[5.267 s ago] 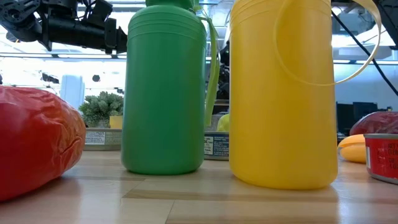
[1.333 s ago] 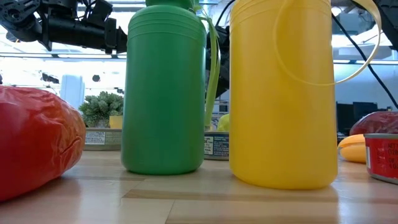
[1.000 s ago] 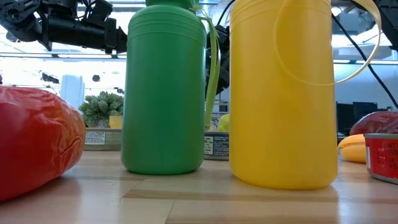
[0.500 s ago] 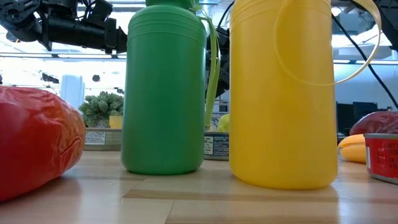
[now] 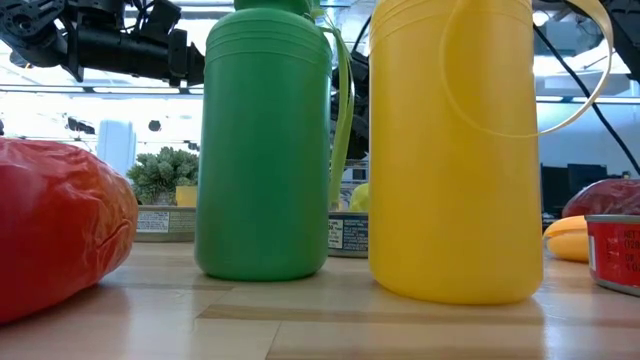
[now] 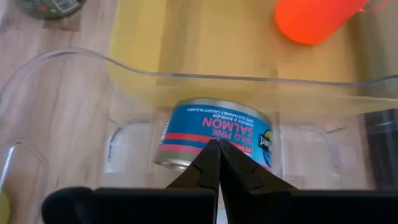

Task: Pick & Place Food Item
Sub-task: Put the blue tuna can into the left transparent bin

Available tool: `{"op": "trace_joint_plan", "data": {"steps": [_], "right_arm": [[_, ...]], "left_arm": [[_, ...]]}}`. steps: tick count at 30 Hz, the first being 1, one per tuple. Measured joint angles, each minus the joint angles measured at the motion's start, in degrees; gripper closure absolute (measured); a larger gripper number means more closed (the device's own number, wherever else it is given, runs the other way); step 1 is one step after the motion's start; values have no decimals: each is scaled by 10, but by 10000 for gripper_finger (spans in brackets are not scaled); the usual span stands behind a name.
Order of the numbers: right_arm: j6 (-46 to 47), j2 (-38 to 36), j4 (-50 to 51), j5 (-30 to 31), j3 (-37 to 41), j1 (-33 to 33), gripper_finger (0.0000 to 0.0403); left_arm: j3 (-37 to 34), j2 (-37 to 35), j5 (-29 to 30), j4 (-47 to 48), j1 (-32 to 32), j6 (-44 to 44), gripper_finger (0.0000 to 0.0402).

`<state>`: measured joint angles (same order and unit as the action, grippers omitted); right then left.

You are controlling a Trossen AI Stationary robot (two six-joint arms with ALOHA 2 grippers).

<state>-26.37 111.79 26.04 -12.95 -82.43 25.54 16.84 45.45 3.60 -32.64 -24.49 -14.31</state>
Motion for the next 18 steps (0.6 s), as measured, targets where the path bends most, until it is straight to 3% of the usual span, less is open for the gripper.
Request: {"op": "trace_joint_plan", "data": {"steps": [18], "right_arm": [[40,-2,36,8,-1,1,403]], "left_arm": [[0,0,0,0,0,0,401]]}}
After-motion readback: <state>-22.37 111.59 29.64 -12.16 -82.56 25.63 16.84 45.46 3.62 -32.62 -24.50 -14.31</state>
